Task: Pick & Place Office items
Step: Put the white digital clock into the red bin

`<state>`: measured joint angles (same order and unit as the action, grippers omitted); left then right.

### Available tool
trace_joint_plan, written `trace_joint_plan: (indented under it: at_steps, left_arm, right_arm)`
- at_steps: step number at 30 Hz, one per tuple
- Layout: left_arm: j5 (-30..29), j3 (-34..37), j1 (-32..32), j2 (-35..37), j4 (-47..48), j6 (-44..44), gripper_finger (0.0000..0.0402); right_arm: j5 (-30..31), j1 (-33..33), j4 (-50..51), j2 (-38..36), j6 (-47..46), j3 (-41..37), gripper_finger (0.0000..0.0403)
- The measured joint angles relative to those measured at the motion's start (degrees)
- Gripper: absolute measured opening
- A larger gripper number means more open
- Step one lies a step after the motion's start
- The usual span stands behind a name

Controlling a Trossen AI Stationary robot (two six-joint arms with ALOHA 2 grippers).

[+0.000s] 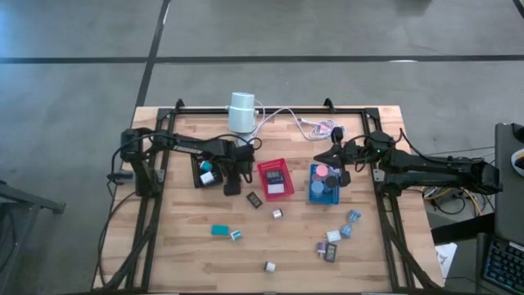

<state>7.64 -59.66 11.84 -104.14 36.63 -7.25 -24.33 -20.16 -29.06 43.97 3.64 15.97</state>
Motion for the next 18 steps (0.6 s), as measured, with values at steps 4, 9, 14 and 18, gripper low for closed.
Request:
trace_joint_plan:
  at_steps: [4,9,14,18]
  left_arm:
    - [0.1,0.0,0.0,0.3,0.1,-0.9,0.003]
    - [-0.1,0.1,-0.8,3.4,-0.5,-1.1,0.0036]
    - [0.0,1.6,-1.9,12.2,-3.8,-1.9,0.0032]
    - [0.0,5.9,-1.9,23.4,-9.9,-1.9,0.0032]
  right_arm:
    - [0.3,0.0,0.0,0.0,0.4,0.0,0.0008]
    - [0.3,0.0,-0.1,0.0,0.4,0.0,0.0008]
    - [0.3,0.0,-0.3,0.0,1.2,0.0,0.0008]
    - [0.3,0.0,-0.3,0.0,1.1,0.0,0.0008]
